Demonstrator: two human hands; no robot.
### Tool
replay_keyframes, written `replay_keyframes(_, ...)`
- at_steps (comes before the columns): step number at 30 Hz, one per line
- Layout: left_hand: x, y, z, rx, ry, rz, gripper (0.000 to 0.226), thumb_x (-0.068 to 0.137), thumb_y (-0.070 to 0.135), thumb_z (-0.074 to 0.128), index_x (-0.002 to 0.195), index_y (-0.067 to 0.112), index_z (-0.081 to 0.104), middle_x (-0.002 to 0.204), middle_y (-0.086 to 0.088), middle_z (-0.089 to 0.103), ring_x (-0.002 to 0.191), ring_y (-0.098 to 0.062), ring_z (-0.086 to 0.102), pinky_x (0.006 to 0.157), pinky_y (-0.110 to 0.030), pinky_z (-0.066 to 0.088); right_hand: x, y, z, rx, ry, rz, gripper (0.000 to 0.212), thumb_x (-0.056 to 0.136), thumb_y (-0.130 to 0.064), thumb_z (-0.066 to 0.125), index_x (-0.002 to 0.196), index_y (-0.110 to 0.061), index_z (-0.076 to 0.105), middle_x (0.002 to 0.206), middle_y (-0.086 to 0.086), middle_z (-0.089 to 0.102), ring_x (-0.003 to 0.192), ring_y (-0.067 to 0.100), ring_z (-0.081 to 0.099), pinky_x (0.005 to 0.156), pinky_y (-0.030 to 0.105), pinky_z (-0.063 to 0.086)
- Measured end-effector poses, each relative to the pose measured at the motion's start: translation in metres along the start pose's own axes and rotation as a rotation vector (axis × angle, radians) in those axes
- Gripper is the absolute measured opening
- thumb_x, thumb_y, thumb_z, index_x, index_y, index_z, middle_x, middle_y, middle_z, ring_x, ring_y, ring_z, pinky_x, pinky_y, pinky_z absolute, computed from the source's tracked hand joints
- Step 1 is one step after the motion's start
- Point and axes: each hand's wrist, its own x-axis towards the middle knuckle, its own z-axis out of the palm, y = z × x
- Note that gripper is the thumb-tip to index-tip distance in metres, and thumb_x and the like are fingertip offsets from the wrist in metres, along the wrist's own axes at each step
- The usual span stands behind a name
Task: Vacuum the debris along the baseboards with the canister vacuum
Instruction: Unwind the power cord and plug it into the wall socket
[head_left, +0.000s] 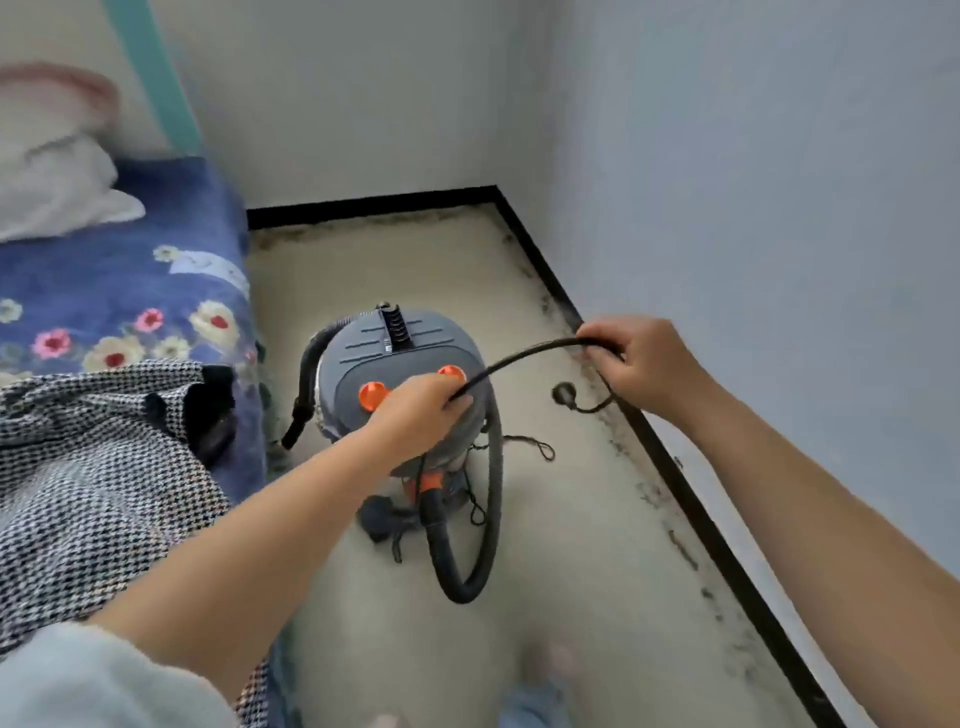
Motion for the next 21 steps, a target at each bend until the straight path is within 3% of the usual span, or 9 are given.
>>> replay_keyframes(2,0.009,0.035,0.003,0.189,0.254,0.226,0.019,0.096,0.017,0.048,0.091,0.006,0.062,0.082,-0.005,0.058,0.079,-0.027,0.057,0.060,-0.028,0.036,-0.024,0.035,-0.026,-0.275,0.062,-0.004,0.006,0.073,0.003,0.062,0.075,0.004,0.067,0.068,0.015,0.057,0.062,0.029,0.052,0.061,0.035,0.049)
replay_keyframes(5,0.019,0.086,0.003,0.369,0.377,0.500,0.023,0.084,0.016,0.047,0.073,0.005,0.065,0.059,-0.006,0.057,0.046,-0.025,0.055,0.036,-0.025,0.038,-0.052,0.074,-0.053,-0.391,0.177,0.186,0.009,0.082,-0.003,0.061,0.088,-0.001,0.066,0.069,0.016,0.055,0.063,0.035,0.055,0.055,0.036,0.046)
replay_keyframes(7,0.032,0.124,0.007,0.427,0.370,0.620,0.031,0.082,0.021,0.040,0.069,0.007,0.064,0.053,-0.002,0.054,0.039,-0.021,0.051,0.031,-0.021,0.035,-0.061,0.097,-0.074,-0.225,0.198,0.421,0.018,0.096,-0.014,0.045,0.104,-0.005,0.059,0.077,0.017,0.059,0.071,0.036,0.056,0.065,0.039,0.048)
replay_keyframes(9,0.042,0.165,0.016,0.468,0.307,0.672,0.033,0.086,0.023,0.040,0.074,0.006,0.065,0.057,-0.003,0.057,0.042,-0.022,0.054,0.034,-0.022,0.038,-0.064,0.121,-0.092,0.091,0.149,0.557,0.019,0.097,-0.014,0.042,0.106,-0.004,0.056,0.085,0.017,0.064,0.081,0.035,0.061,0.077,0.047,0.051)
replay_keyframes(10,0.045,0.183,0.023,0.470,0.230,0.653,0.031,0.091,0.022,0.041,0.083,0.005,0.066,0.066,-0.005,0.062,0.052,-0.024,0.060,0.041,-0.025,0.043,-0.065,0.132,-0.101,0.203,0.147,0.607,0.019,0.096,-0.011,0.041,0.105,-0.004,0.057,0.086,0.016,0.065,0.084,0.034,0.062,0.077,0.047,0.052)
replay_keyframes(13,0.058,0.218,0.055,0.469,0.027,0.502,0.027,0.098,0.023,0.041,0.110,0.008,0.060,0.098,-0.006,0.064,0.087,-0.026,0.061,0.072,-0.033,0.048,-0.070,0.171,-0.123,0.593,0.238,0.796,0.020,0.090,-0.005,0.038,0.094,-0.005,0.057,0.074,0.012,0.063,0.071,0.027,0.062,0.054,0.030,0.054)
replay_keyframes(15,0.064,0.236,0.076,0.392,-0.063,0.421,0.021,0.096,0.022,0.045,0.103,0.010,0.061,0.090,-0.004,0.063,0.081,-0.023,0.057,0.071,-0.031,0.045,-0.074,0.198,-0.133,0.778,0.310,0.899,0.014,0.088,-0.009,0.046,0.081,-0.006,0.058,0.063,0.010,0.062,0.061,0.025,0.062,0.047,0.024,0.052)
replay_keyframes(18,0.077,0.245,0.108,0.308,-0.254,0.251,0.011,0.095,0.023,0.047,0.087,0.019,0.054,0.068,0.008,0.051,0.068,-0.016,0.048,0.061,-0.024,0.036,-0.071,0.231,-0.136,0.712,0.251,0.918,0.017,0.084,-0.007,0.060,0.070,-0.010,0.052,0.065,0.010,0.061,0.055,0.021,0.062,0.047,0.024,0.053)
replay_keyframes(21,0.096,0.238,0.114,0.284,-0.475,-0.074,0.019,0.097,0.026,0.043,0.086,0.014,0.052,0.075,0.003,0.055,0.069,-0.017,0.052,0.061,-0.025,0.041,-0.054,0.245,-0.128,0.644,0.155,0.915,0.016,0.082,0.000,0.057,0.071,-0.010,0.052,0.068,0.011,0.060,0.046,0.015,0.059,0.041,0.020,0.050)
